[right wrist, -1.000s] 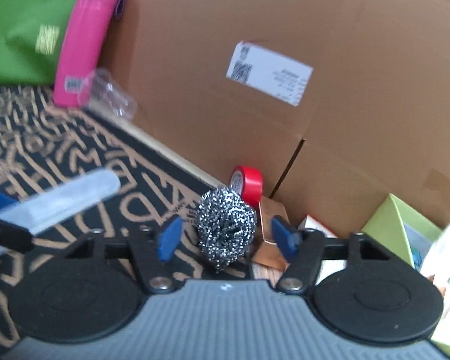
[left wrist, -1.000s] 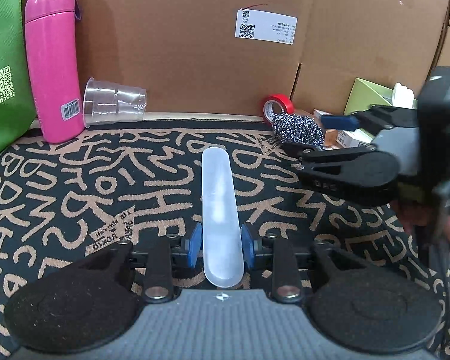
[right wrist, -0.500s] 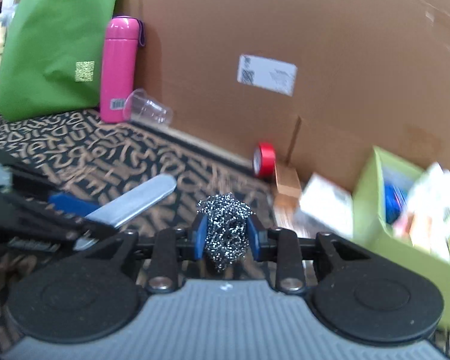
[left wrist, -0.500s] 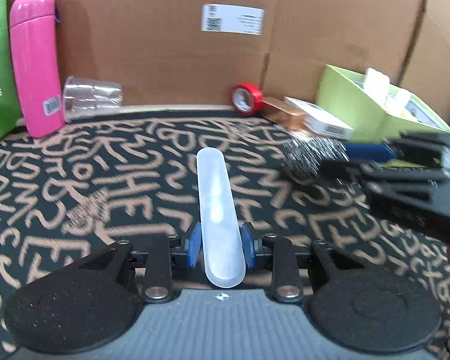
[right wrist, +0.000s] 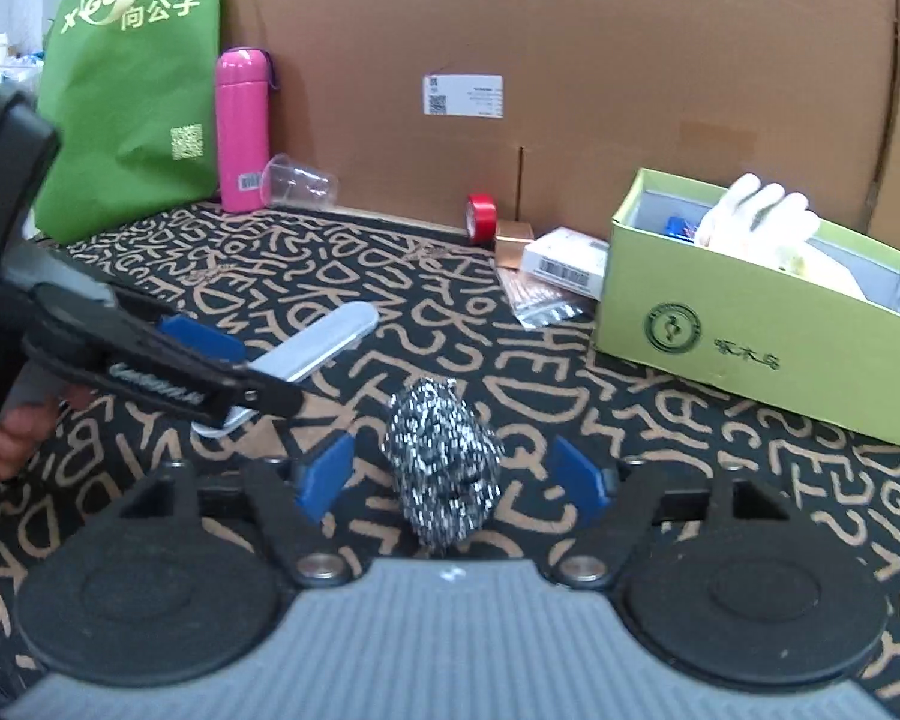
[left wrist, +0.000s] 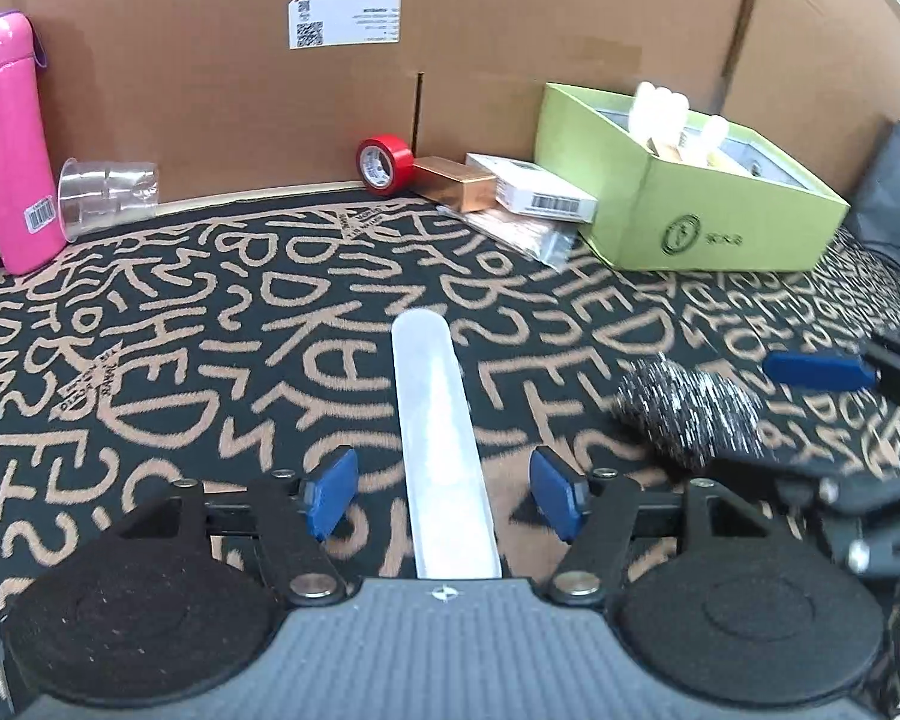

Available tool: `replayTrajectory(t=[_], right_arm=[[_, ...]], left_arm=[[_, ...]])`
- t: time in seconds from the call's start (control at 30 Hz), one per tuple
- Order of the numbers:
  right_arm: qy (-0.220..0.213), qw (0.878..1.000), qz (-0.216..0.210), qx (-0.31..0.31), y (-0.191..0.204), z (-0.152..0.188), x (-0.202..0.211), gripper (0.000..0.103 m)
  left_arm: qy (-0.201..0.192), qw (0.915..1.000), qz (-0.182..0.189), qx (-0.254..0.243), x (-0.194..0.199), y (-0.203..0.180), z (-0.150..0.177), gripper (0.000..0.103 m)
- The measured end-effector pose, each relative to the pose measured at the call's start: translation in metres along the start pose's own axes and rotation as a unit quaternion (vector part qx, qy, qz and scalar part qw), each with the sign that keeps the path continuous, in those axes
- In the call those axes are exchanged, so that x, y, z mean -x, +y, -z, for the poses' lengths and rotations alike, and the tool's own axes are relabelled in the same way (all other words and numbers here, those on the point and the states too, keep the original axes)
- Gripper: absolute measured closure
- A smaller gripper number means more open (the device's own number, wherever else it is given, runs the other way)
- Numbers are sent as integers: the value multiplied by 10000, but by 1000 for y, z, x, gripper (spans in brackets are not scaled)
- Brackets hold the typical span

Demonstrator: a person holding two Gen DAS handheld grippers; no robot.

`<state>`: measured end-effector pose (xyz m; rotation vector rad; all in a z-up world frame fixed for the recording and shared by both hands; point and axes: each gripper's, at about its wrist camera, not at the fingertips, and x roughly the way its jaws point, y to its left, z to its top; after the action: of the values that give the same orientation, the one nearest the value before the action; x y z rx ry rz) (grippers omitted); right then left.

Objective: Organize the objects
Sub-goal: 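Carry the case and steel wool into the lime-green box and open both grippers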

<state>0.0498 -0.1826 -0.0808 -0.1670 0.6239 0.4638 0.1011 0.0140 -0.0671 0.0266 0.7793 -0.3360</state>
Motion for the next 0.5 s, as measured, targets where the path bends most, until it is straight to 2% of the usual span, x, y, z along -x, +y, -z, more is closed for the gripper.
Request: replayTrajectory(t=[0.1, 0.17, 0.2, 0.23, 0.3, 0.33, 0.37, 0.43, 0.5], right_arm=[[0, 10000, -77, -6, -1, 2, -9, 28], [35, 10000, -82, -36, -1, 1, -16, 30], [57, 9999, -104, -44, -1, 2, -18, 33], [100, 9998, -136, -53, -2, 2, -21, 43], [172, 9996, -213, -109, -3, 4, -25, 51], [205, 9993, -269, -154, -4, 5, -28, 51], [230, 9991, -302, -182, -5, 6, -30, 51], [259, 9990, -304, -221, -6, 7, -33, 51], [259, 9989, -309, -240, -7, 8, -34, 58]], left_arm=[[-33, 10000, -82, 6, -8, -4, -7, 37], [-28, 9999, -51, -90, -11, -7, -10, 48], [-21, 9999, -41, -147, -12, -10, -10, 59], [0, 9998, -38, -192, -12, -12, -11, 64], [19, 9997, 71, -244, -12, -14, -11, 64], [13, 9996, 60, -290, -12, -16, -10, 63], [-4, 9994, 14, -357, -13, -19, -9, 61], [-60, 9989, 10, -463, -16, -23, -8, 47], [-101, 9983, -32, -571, -18, -27, -7, 46]])
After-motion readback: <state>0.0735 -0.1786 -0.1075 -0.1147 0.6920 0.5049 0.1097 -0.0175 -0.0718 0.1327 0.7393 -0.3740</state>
